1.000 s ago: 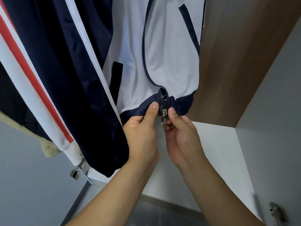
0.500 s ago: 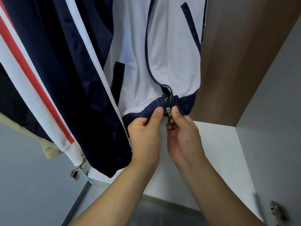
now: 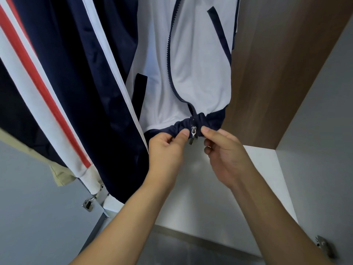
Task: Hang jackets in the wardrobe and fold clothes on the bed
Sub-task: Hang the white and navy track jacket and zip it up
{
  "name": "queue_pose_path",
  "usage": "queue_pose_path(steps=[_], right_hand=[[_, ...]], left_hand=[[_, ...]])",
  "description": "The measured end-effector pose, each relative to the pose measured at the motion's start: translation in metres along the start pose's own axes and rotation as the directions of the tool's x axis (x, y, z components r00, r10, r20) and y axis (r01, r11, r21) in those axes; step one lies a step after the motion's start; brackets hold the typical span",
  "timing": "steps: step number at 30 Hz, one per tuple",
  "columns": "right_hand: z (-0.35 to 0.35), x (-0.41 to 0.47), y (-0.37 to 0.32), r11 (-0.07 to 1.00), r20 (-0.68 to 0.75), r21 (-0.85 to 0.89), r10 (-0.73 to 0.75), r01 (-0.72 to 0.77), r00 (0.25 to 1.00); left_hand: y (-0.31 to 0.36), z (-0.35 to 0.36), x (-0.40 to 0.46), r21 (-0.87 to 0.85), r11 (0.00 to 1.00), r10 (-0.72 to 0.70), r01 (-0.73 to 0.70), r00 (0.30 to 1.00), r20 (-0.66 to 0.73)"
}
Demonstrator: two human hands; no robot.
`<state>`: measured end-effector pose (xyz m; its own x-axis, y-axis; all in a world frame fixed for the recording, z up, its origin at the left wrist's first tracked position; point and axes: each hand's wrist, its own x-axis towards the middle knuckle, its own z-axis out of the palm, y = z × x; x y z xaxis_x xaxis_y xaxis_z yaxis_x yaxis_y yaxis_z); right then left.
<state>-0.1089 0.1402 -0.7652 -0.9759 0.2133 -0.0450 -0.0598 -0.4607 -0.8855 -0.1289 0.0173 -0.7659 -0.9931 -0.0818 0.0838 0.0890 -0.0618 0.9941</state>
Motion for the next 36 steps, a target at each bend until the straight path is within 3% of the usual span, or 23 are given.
queue_pose_path(steps=[5, 8, 11, 19, 22, 24, 26, 29, 31, 33, 36], right_hand=[[-0.008, 0.002, -0.005, 0.999, -0.043, -0.043, 0.000, -0.001, 0.999], [-0.010, 0.002, -0.005, 0.999, -0.035, -0.038, -0.008, 0.007, 0.999], [-0.014, 0.002, -0.008, 0.999, -0.019, -0.046, -0.014, 0.013, 1.000], [-0.015, 0.001, -0.007, 0.989, -0.017, -0.142, -0.040, 0.037, 0.999], [-0.017, 0.001, -0.007, 0.980, -0.026, -0.188, -0.068, 0.062, 0.997], [-0.019, 0.002, -0.006, 0.972, -0.031, -0.222, -0.087, 0.078, 0.996], [-0.019, 0.003, -0.005, 0.962, -0.037, -0.259, -0.095, 0.083, 0.995], [-0.018, 0.004, -0.002, 0.948, -0.038, -0.306, -0.101, 0.085, 0.994], [-0.017, 0.005, 0.000, 0.938, -0.026, -0.336, -0.101, 0.086, 0.995], [-0.017, 0.005, 0.001, 0.930, -0.017, -0.357, -0.096, 0.084, 0.995], [-0.017, 0.004, 0.000, 0.928, -0.031, -0.364, -0.097, 0.079, 0.995]], left_hand=[[-0.005, -0.002, 0.000, 0.129, 0.989, -0.087, 0.071, 0.989, 0.121], [-0.001, -0.008, 0.003, 0.219, 0.961, -0.235, 0.169, 0.916, 0.325], [0.002, -0.013, 0.005, 0.280, 0.942, -0.292, 0.184, 0.861, 0.416], [0.006, -0.007, 0.002, 0.143, 0.935, -0.352, 0.324, 0.810, 0.469], [0.008, -0.010, 0.004, 0.168, 0.922, -0.387, 0.350, 0.788, 0.480], [0.012, -0.011, 0.004, 0.244, 0.923, -0.380, 0.297, 0.801, 0.462], [0.014, -0.009, 0.003, 0.393, 0.908, -0.309, 0.144, 0.863, 0.399], [0.014, -0.010, 0.006, 0.676, 0.719, -0.074, -0.164, 0.948, 0.309], [0.011, -0.013, 0.008, 0.764, 0.572, 0.076, -0.299, 0.946, 0.314], [0.009, -0.016, 0.010, 0.781, 0.489, 0.180, -0.387, 0.922, 0.344], [0.005, -0.017, 0.011, 0.715, 0.498, 0.289, -0.491, 0.871, 0.398]])
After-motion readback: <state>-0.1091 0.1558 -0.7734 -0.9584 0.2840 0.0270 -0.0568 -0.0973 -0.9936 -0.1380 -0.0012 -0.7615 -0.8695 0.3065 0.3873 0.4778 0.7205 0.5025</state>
